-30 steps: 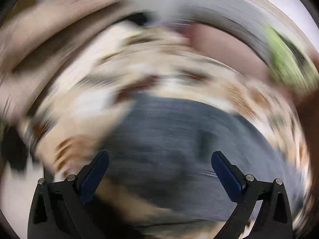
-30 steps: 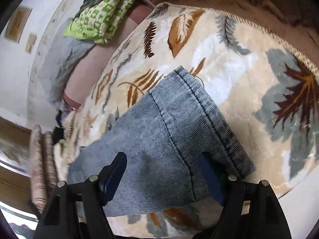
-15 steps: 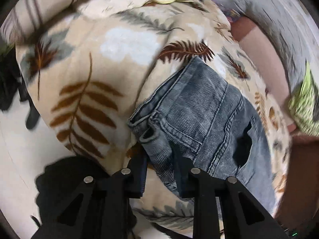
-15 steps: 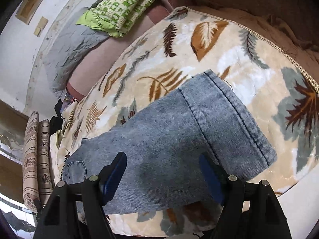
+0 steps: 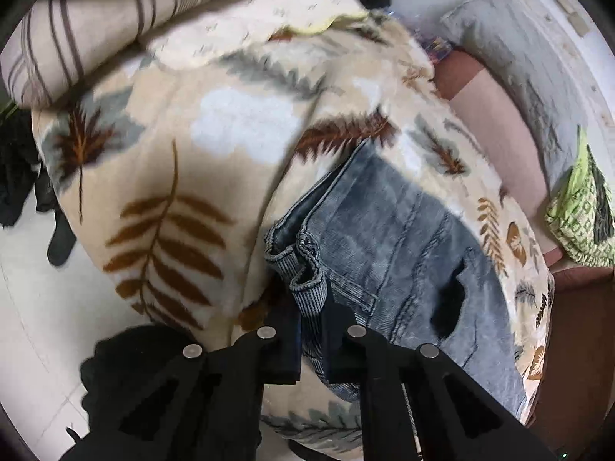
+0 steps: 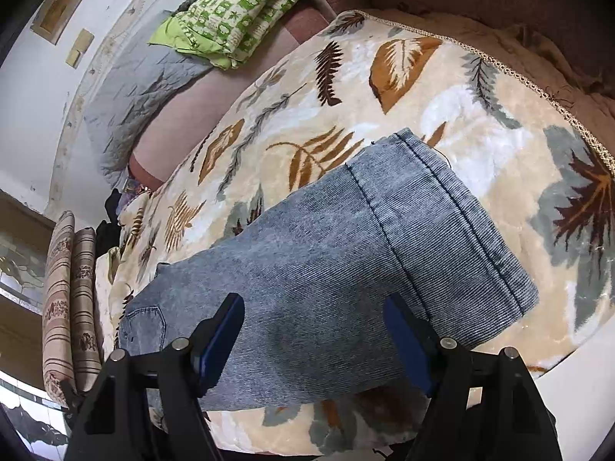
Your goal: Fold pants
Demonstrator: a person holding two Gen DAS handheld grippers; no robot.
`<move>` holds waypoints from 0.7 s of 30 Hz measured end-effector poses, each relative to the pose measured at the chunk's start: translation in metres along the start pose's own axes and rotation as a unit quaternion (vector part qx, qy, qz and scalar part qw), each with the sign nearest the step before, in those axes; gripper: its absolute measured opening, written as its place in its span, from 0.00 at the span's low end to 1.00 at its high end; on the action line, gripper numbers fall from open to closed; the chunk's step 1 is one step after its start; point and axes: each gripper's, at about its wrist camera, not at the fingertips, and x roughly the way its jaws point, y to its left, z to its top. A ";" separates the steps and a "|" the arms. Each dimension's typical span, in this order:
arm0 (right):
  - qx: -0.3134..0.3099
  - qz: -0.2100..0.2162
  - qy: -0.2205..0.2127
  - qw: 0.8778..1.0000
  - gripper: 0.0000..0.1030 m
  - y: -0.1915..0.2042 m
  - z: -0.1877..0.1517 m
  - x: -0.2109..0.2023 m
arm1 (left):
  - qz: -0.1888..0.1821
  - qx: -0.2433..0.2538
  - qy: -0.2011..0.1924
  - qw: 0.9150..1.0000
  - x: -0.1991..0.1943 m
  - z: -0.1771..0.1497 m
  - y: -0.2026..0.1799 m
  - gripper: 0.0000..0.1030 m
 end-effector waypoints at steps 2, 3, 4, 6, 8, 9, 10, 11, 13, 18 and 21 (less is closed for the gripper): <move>-0.004 -0.005 -0.002 1.000 0.75 0.001 0.000 -0.001 | -0.001 0.029 -0.023 0.999 -0.014 0.003 -0.011 0.07; -0.006 -0.007 -0.001 1.000 0.75 0.002 0.000 0.000 | 0.001 0.040 -0.033 0.999 -0.018 0.005 -0.016 0.07; -0.007 -0.009 0.001 1.000 0.75 0.002 0.001 0.002 | 0.004 0.057 -0.047 0.997 -0.023 0.007 -0.021 0.07; -0.013 -0.015 0.016 1.000 0.76 0.000 -0.001 0.013 | 0.017 0.067 -0.056 0.996 -0.021 0.009 -0.020 0.07; -0.016 -0.033 0.040 0.999 0.77 -0.007 -0.005 0.030 | 0.034 0.053 -0.014 0.998 0.005 0.013 -0.003 0.08; -0.033 -0.032 0.030 0.998 0.80 -0.005 -0.008 0.033 | 0.040 0.037 0.007 0.998 0.017 0.012 0.008 0.08; -0.045 -0.031 0.027 0.998 0.82 -0.002 -0.010 0.033 | 0.045 0.027 0.027 0.998 0.028 0.010 0.017 0.12; -0.060 -0.037 0.027 0.997 0.82 0.002 -0.012 0.034 | 0.041 0.031 0.026 0.998 0.030 0.009 0.020 0.12; -0.075 -0.046 0.032 0.996 0.82 0.005 -0.012 0.035 | 0.046 0.045 0.008 0.998 0.021 0.011 0.014 0.13; -0.037 -0.005 0.028 0.999 0.88 -0.007 -0.007 0.033 | 0.054 0.043 -0.006 0.998 0.008 0.017 0.009 0.18; 0.001 0.026 0.017 1.000 0.88 -0.015 -0.005 0.014 | 0.073 0.047 -0.038 0.996 -0.010 0.012 0.008 0.27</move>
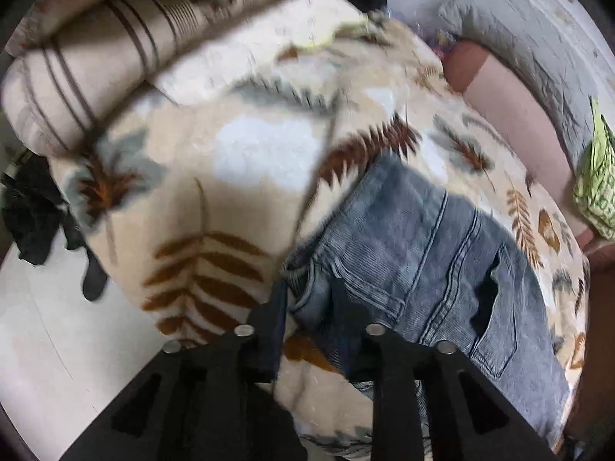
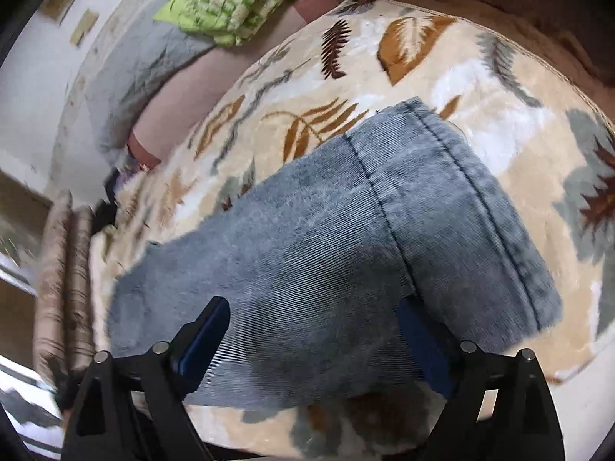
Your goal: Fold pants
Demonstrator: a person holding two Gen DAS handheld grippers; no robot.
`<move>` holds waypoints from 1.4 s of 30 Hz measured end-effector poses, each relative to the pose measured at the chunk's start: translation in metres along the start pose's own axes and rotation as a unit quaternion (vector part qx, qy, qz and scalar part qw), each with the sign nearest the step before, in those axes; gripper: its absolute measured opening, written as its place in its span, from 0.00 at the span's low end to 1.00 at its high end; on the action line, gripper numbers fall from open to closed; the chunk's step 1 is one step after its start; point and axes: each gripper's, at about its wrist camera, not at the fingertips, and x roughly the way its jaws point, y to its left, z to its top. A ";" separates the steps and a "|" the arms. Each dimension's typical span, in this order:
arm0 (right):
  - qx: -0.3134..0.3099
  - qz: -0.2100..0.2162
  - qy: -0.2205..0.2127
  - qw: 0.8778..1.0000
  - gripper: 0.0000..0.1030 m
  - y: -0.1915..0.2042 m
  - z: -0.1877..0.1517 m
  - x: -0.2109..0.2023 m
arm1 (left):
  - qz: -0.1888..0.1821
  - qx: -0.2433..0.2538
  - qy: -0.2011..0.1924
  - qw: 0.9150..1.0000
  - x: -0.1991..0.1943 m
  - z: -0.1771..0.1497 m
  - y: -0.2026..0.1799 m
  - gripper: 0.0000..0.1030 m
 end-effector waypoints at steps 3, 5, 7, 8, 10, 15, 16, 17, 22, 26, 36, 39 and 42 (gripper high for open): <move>0.054 0.046 -0.038 0.997 0.88 -0.021 -0.003 -0.037 | 0.017 0.010 -0.065 0.998 -0.034 0.002 -0.010 0.44; 0.091 0.053 -0.060 0.993 0.88 -0.044 -0.009 -0.062 | 0.004 0.031 -0.102 0.994 -0.053 -0.001 -0.032 0.56; 0.136 0.052 -0.054 0.988 0.88 -0.071 -0.017 -0.070 | -0.021 0.067 -0.113 0.991 -0.061 -0.007 -0.063 0.62; 0.161 0.056 -0.048 0.984 0.88 -0.085 -0.020 -0.069 | -0.044 0.100 -0.111 0.988 -0.062 -0.015 -0.089 0.63; 0.202 0.066 -0.040 0.976 0.88 -0.104 -0.025 -0.064 | -0.076 0.145 -0.090 0.982 -0.058 -0.029 -0.127 0.64; 0.221 0.109 -0.028 0.969 0.87 -0.108 -0.013 -0.041 | -0.164 0.273 -0.017 0.948 -0.039 -0.096 -0.238 0.64; 0.230 0.109 -0.027 0.967 0.87 -0.110 -0.011 -0.037 | -0.176 0.291 -0.005 0.940 -0.037 -0.109 -0.254 0.64; 0.240 0.111 -0.029 0.964 0.87 -0.110 -0.009 -0.034 | -0.184 0.316 0.003 0.931 -0.034 -0.126 -0.274 0.64; 0.240 0.087 -0.031 0.966 0.74 -0.107 -0.005 -0.029 | -0.188 0.402 0.042 0.895 -0.012 -0.184 -0.333 0.64; 0.226 0.054 -0.029 0.972 0.70 -0.104 -0.005 -0.028 | -0.128 0.458 0.068 0.877 0.030 -0.221 -0.353 0.64; 0.186 -0.002 -0.013 0.982 0.72 -0.087 0.002 -0.024 | -0.127 0.484 0.057 0.864 0.013 -0.229 -0.360 0.77; 0.164 -0.025 -0.008 0.986 0.55 -0.083 0.004 -0.021 | -0.105 0.518 0.047 0.848 0.029 -0.244 -0.362 0.83; 0.158 -0.052 -0.004 0.986 0.38 -0.087 0.003 -0.022 | -0.106 0.492 0.065 0.861 0.019 -0.233 -0.362 0.81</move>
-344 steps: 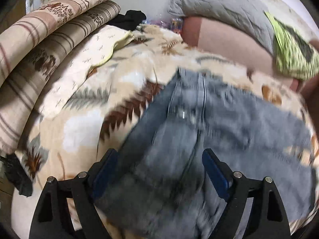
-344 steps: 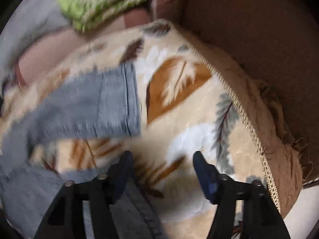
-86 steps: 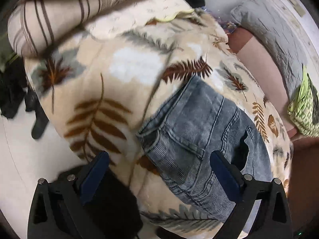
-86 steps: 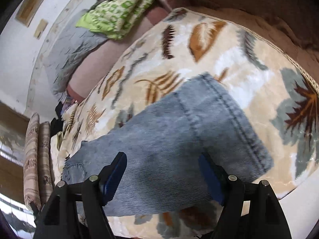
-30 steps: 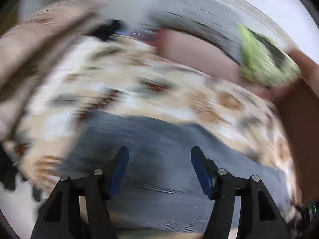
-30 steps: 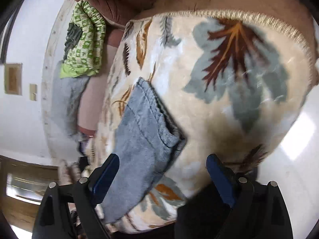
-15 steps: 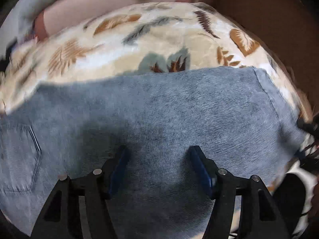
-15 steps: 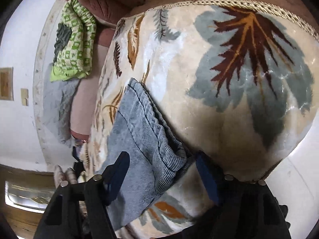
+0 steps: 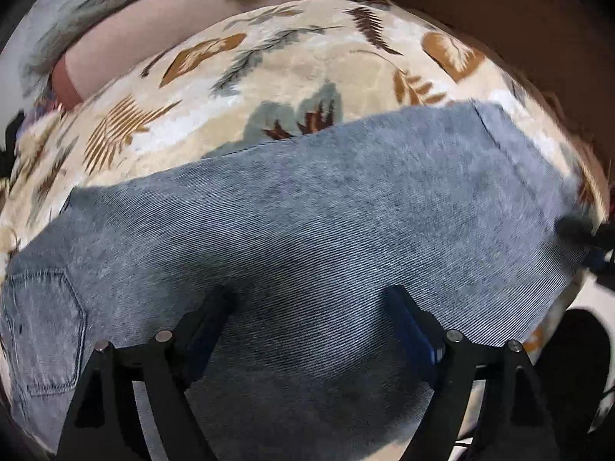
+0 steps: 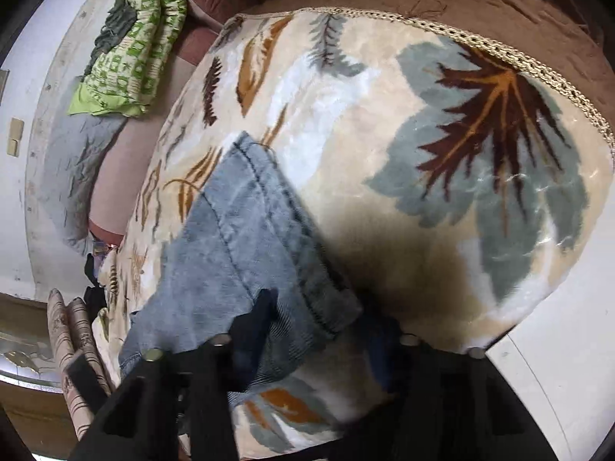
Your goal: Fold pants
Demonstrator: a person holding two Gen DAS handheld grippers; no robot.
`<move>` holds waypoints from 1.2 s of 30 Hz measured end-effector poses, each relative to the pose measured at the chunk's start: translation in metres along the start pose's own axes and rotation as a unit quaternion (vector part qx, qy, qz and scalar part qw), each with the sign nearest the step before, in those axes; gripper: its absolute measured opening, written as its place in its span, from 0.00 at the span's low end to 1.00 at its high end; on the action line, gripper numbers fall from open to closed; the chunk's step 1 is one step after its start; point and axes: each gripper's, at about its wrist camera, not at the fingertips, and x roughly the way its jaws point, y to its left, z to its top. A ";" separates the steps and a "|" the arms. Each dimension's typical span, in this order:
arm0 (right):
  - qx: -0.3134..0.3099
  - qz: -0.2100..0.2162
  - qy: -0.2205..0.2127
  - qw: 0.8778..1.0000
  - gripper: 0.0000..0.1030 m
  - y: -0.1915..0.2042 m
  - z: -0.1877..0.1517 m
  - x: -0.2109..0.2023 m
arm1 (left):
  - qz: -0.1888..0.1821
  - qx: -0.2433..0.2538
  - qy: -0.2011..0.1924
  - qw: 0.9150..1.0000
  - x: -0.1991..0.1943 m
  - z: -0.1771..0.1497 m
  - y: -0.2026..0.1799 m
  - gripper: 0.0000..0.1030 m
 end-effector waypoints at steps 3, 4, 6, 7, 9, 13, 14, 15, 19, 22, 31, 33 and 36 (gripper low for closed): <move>0.004 0.004 0.004 1.000 0.36 -0.004 0.002 -0.001 | 0.003 -0.002 -0.042 0.999 -0.015 -0.001 -0.001 0.81; 0.003 0.002 0.005 1.000 0.36 -0.005 0.002 -0.001 | 0.007 0.008 -0.042 0.999 -0.012 -0.004 -0.004 0.81; 0.001 0.003 0.009 1.000 0.41 -0.005 0.003 0.000 | 0.018 0.035 0.001 0.999 0.014 -0.014 -0.014 0.83; 0.005 0.009 0.012 1.000 0.50 -0.005 0.003 0.001 | 0.019 0.031 -0.020 0.999 0.014 -0.016 -0.012 0.84; 0.019 0.049 0.018 0.998 0.59 -0.011 0.006 0.002 | 0.021 0.032 -0.019 0.999 0.012 -0.017 -0.014 0.83; 0.006 0.043 0.034 0.998 0.54 -0.007 0.009 0.005 | 0.020 0.031 -0.026 0.999 0.009 -0.022 -0.016 0.83; 0.002 0.029 0.033 0.999 0.38 -0.004 0.009 0.005 | 0.018 0.029 -0.027 0.999 0.008 -0.022 -0.017 0.83; -0.011 -0.001 0.030 0.999 0.31 0.000 0.009 0.005 | 0.016 0.026 -0.027 0.999 0.008 -0.023 -0.016 0.83; -0.047 -0.013 0.008 0.999 0.17 0.024 0.007 -0.009 | 0.012 0.024 -0.031 0.999 0.012 -0.020 -0.014 0.83; -0.134 -0.019 -0.043 0.990 0.16 0.085 -0.004 -0.040 | 0.002 0.020 -0.033 0.999 0.014 -0.015 -0.009 0.83; -0.412 0.056 -0.068 0.907 0.18 0.271 -0.141 -0.049 | -0.035 -0.220 -0.092 0.970 -0.064 -0.071 0.157 0.51; -0.446 0.061 -0.023 0.893 0.20 0.278 -0.174 -0.012 | 0.002 -0.268 -0.094 0.959 -0.078 -0.101 0.198 0.51; -0.441 0.078 0.093 0.889 0.69 0.262 -0.209 0.071 | 0.049 -0.328 -0.075 0.941 -0.089 -0.142 0.245 0.52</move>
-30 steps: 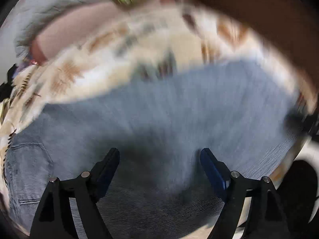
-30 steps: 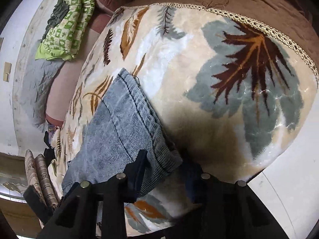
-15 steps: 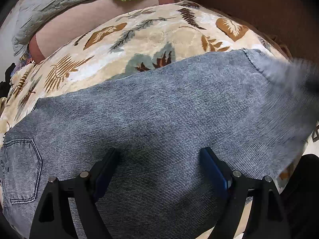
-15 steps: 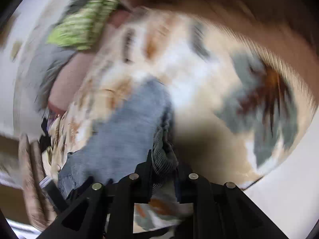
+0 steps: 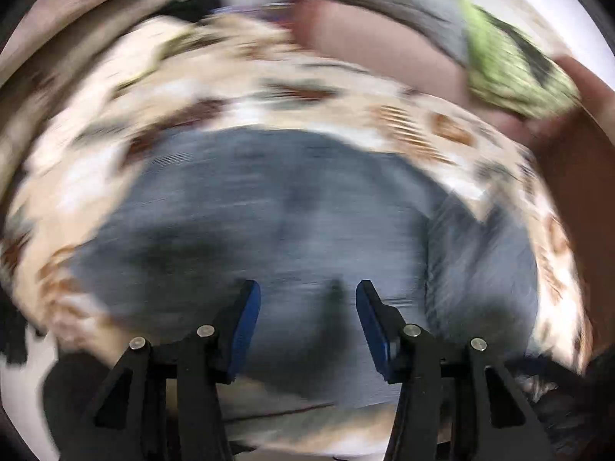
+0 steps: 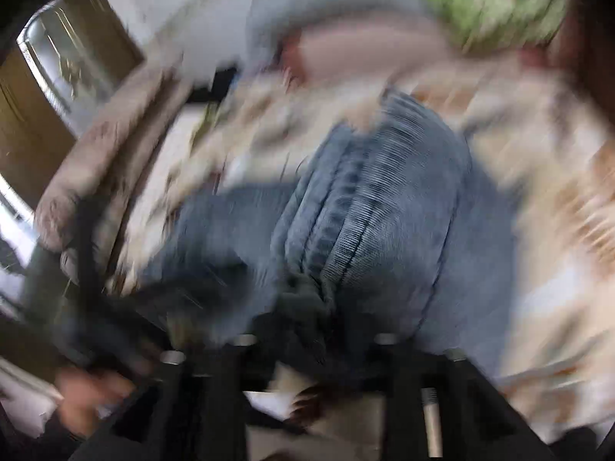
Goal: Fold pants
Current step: 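Fold the jeans over with the right gripper toward the left gripper and release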
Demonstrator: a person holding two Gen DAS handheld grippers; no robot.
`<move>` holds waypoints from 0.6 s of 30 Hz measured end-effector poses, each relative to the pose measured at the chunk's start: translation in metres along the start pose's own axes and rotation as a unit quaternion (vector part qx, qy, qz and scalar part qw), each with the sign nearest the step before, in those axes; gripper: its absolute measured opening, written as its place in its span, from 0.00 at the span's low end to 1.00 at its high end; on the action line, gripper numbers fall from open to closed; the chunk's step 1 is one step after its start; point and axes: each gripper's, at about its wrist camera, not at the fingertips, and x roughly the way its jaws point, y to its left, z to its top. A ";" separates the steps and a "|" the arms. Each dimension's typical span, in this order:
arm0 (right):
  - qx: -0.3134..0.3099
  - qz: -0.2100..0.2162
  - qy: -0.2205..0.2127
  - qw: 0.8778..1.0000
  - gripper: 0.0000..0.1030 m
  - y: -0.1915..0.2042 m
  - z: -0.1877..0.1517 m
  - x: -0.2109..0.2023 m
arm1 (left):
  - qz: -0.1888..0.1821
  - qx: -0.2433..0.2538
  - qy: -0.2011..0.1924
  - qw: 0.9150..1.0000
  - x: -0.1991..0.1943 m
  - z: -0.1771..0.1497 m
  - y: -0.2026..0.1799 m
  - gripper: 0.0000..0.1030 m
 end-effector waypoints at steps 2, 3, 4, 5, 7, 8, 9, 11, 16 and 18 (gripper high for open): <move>0.015 0.014 0.035 0.999 0.75 -0.012 -0.020 0.043 | 0.010 -0.012 0.000 1.000 -0.005 -0.002 0.015 0.52; 0.018 0.026 -0.008 0.999 0.76 -0.012 -0.024 0.031 | 0.013 -0.009 -0.003 1.000 -0.008 -0.002 0.012 0.55; 0.030 0.040 -0.008 0.999 0.77 -0.014 -0.024 0.026 | 0.012 -0.006 -0.007 1.000 -0.011 0.000 0.008 0.58; 0.051 0.067 -0.002 0.996 0.78 -0.021 -0.024 0.018 | 0.003 0.000 -0.014 1.000 -0.016 0.002 -0.003 0.59; 0.090 0.088 -0.027 0.992 0.80 -0.039 -0.029 -0.008 | -0.032 0.030 -0.028 0.999 -0.026 0.006 -0.035 0.61; 0.111 0.084 -0.046 0.989 0.81 -0.053 -0.031 -0.023 | -0.052 0.052 -0.036 0.997 -0.031 0.005 -0.055 0.62; 0.139 0.089 -0.063 0.984 0.81 -0.068 -0.034 -0.036 | -0.075 0.077 -0.045 0.993 -0.036 0.003 -0.078 0.65; 0.196 0.114 -0.085 0.970 0.86 -0.099 -0.040 -0.050 | -0.097 0.116 -0.059 0.987 -0.038 -0.001 -0.112 0.65; 0.320 0.195 -0.031 0.927 0.86 -0.164 -0.062 -0.015 | -0.028 0.215 0.048 0.975 0.041 -0.038 -0.174 0.67; 0.312 0.187 -0.022 0.931 0.86 -0.164 -0.049 -0.027 | 0.007 0.243 0.018 0.970 0.054 -0.054 -0.175 0.79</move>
